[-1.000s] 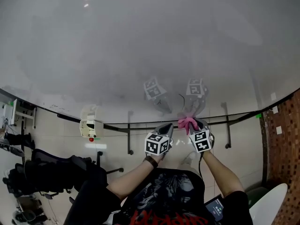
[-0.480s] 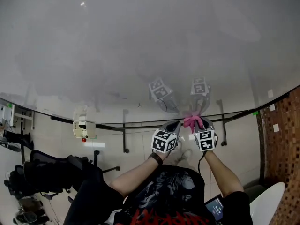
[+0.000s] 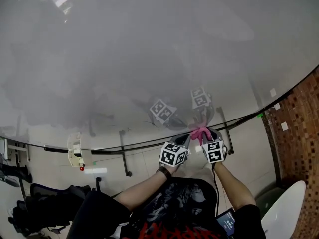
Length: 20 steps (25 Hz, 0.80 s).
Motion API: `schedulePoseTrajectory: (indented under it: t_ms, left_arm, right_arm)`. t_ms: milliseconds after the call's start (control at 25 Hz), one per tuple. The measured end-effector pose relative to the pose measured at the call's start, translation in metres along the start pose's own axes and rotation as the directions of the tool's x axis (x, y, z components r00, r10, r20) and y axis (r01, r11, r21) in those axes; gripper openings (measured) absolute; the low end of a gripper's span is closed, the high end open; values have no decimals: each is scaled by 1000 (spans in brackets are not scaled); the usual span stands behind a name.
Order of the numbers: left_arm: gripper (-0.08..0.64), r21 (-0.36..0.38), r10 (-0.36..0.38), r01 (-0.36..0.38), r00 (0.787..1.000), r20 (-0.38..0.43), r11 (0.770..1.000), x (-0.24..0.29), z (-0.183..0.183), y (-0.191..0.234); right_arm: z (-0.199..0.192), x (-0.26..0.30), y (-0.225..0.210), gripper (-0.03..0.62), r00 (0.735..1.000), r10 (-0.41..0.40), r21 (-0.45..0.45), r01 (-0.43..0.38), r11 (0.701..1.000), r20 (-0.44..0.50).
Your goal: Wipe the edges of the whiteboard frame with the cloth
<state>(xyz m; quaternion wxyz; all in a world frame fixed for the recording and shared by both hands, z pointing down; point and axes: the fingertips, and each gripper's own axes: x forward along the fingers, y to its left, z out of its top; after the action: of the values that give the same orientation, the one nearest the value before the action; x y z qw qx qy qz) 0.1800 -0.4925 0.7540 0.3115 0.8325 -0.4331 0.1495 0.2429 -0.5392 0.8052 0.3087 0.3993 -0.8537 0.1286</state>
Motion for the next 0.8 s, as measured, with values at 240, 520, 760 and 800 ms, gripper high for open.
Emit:
schedulePoseTrajectory:
  t_ms: [240, 520, 760, 800]
  left_arm:
    - [2, -21, -1, 1, 1000, 2, 1000, 5, 7, 3]
    - [3, -17, 40, -40, 999, -20, 999, 100, 24, -74]
    - [3, -11, 53, -53, 998, -25, 999, 145, 34, -103]
    - [3, -6, 52, -52, 998, -27, 999, 152, 36, -108]
  right_arm:
    - [-4, 5, -11, 80, 1000, 0, 26, 0, 1000, -22]
    - [-47, -21, -125, 80, 999, 45, 74, -44, 996, -17]
    - [-76, -24, -202, 80, 999, -2, 134, 6, 991, -32]
    - [-79, -26, -213, 80, 999, -10, 146, 15, 989, -32]
